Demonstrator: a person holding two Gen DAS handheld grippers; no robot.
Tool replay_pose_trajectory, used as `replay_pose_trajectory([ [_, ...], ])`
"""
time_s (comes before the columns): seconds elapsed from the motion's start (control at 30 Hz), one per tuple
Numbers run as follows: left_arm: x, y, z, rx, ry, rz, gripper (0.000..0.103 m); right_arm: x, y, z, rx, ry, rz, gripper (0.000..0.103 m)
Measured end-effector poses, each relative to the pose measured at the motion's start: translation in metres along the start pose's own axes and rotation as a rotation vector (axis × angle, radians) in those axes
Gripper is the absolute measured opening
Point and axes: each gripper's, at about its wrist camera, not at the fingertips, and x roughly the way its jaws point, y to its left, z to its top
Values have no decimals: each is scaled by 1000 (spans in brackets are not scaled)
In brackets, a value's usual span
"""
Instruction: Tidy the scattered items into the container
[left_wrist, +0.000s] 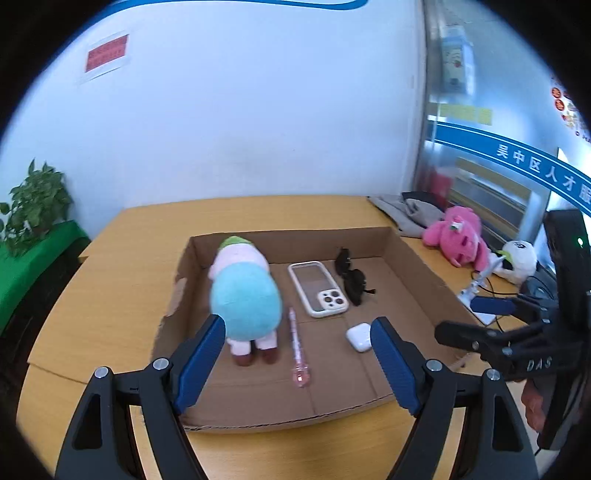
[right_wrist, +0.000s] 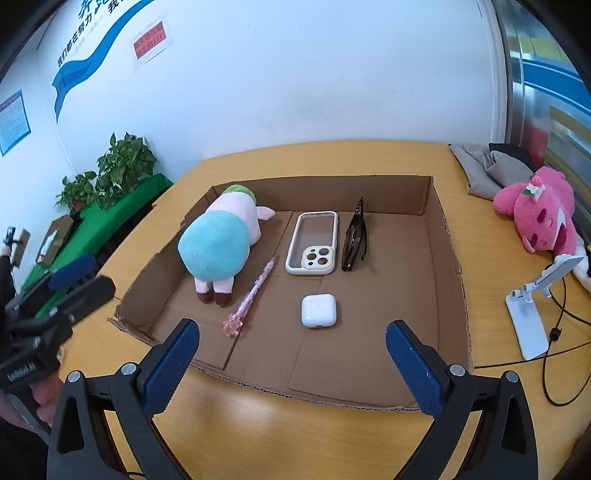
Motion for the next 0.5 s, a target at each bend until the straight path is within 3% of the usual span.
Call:
replay_pose_trajectory([
  [0.23,7,13,-10,-34,40,105,81,-2,5,-8,18,-23,-43,103],
  [0.33,12,15,-16,-55,54,117,81,-3,7,-13,11,-20,-60,103],
  [0.5,11,11,-20,-80,41,172,81,-4,4,-22,14,-14,-82,103],
])
